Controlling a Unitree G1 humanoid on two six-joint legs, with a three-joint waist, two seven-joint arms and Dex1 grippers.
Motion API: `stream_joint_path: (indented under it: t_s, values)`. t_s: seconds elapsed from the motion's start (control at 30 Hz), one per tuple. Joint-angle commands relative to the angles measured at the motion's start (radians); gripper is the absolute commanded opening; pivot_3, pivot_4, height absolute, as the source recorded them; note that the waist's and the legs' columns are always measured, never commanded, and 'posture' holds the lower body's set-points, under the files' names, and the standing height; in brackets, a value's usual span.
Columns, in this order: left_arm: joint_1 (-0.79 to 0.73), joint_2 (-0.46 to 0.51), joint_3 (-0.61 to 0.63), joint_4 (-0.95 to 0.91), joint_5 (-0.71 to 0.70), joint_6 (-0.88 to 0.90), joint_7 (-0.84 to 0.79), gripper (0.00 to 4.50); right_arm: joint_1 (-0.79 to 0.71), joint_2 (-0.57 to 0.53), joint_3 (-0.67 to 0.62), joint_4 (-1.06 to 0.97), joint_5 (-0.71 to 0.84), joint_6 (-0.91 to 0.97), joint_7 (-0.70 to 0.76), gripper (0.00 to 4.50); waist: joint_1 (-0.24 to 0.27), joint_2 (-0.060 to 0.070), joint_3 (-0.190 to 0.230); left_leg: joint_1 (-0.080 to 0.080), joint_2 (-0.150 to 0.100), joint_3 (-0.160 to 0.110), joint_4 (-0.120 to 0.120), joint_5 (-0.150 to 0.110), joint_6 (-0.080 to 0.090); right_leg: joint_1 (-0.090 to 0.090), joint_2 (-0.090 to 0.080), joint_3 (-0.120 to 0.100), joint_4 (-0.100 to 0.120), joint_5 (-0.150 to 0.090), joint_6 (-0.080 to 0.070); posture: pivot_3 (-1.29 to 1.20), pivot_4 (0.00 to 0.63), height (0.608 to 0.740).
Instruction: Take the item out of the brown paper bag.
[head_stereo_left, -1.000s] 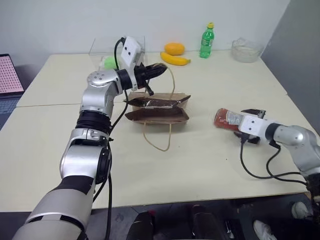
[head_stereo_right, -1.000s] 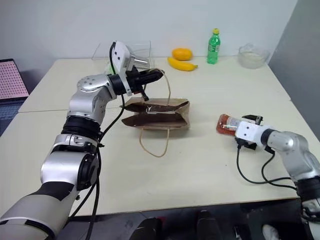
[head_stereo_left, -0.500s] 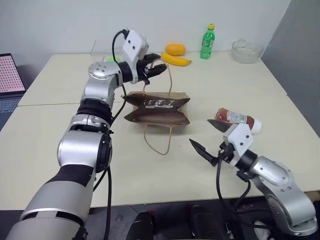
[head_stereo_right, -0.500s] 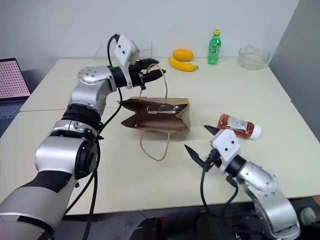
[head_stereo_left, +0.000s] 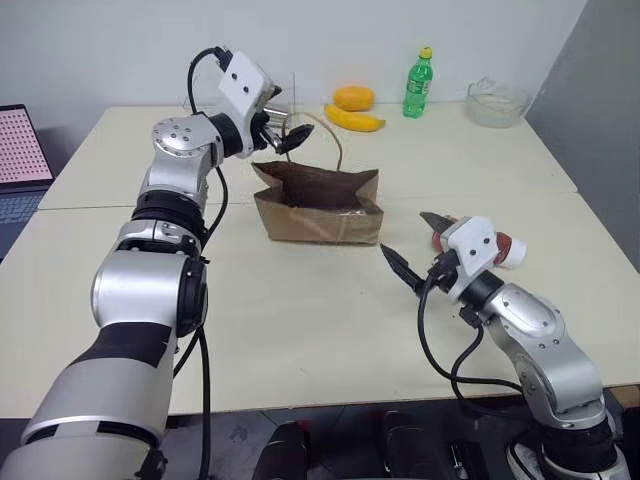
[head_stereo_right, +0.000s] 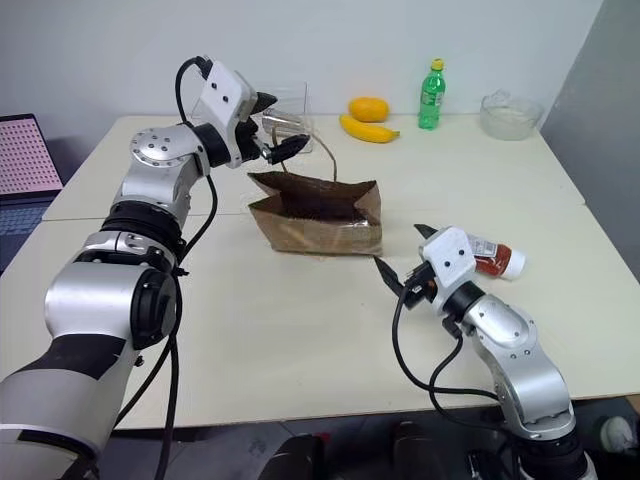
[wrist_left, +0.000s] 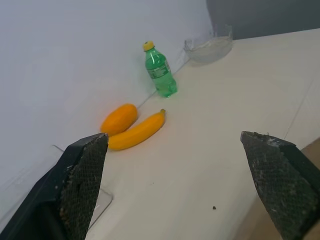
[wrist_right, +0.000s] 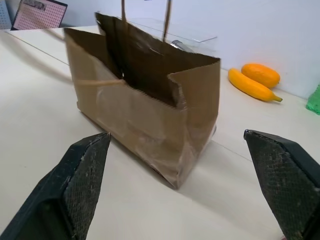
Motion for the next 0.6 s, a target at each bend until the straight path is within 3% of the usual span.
stream_joint_path:
  t_s: [0.03, 0.2, 0.33, 0.43, 0.6]
  values:
    - [-0.03, 0.012, 0.045, -0.02, -0.042, 0.038, -0.036, 4.46, -0.02, 0.002, -0.012, -0.014, 0.011, -0.024, 0.009, 4.5, 0.0, 0.0, 0.0, 0.0, 0.0, 0.0, 0.0, 0.0, 0.0, 0.0, 0.0, 0.0, 0.0, 0.0, 0.0, 0.0, 0.15, 0.74]
    - [0.005, 0.041, 0.109, -0.107, -0.145, 0.194, -0.218, 4.46, -0.017, 0.012, -0.015, -0.01, 0.027, -0.029, 0.013, 4.5, -0.009, 0.0, 0.0, 0.0, 0.0, 0.0, 0.0, 0.0, 0.0, 0.0, 0.0, 0.0, 0.0, 0.0, 0.0, 0.0, 0.15, 0.74]
    - [0.18, 0.085, 0.157, -0.381, -0.233, 0.345, -0.243, 4.46, 0.035, 0.034, -0.021, -0.035, 0.031, -0.065, 0.002, 4.5, -0.016, 0.001, 0.0, 0.001, 0.001, 0.0, -0.001, 0.0, 0.0, 0.0, 0.0, 0.0, 0.0, 0.0, 0.0, 0.0, 0.15, 0.74]
    - [0.388, 0.063, 0.239, -0.721, -0.291, 0.462, -0.053, 4.46, 0.077, 0.038, -0.014, -0.043, 0.004, -0.111, -0.005, 4.5, -0.017, 0.001, -0.001, 0.001, 0.003, 0.0, -0.001, 0.0, 0.0, 0.0, 0.001, 0.001, 0.001, 0.0, 0.0, 0.0, 0.15, 0.74]
    - [0.835, -0.053, 0.31, -1.289, -0.218, 0.521, 0.307, 4.46, 0.139, 0.065, -0.022, -0.034, -0.034, -0.218, -0.037, 4.5, -0.002, 0.0, -0.001, 0.001, 0.003, -0.001, 0.0, 0.0, 0.0, 0.0, -0.001, 0.002, 0.001, 0.0, -0.001, 0.0, 0.15, 0.74]
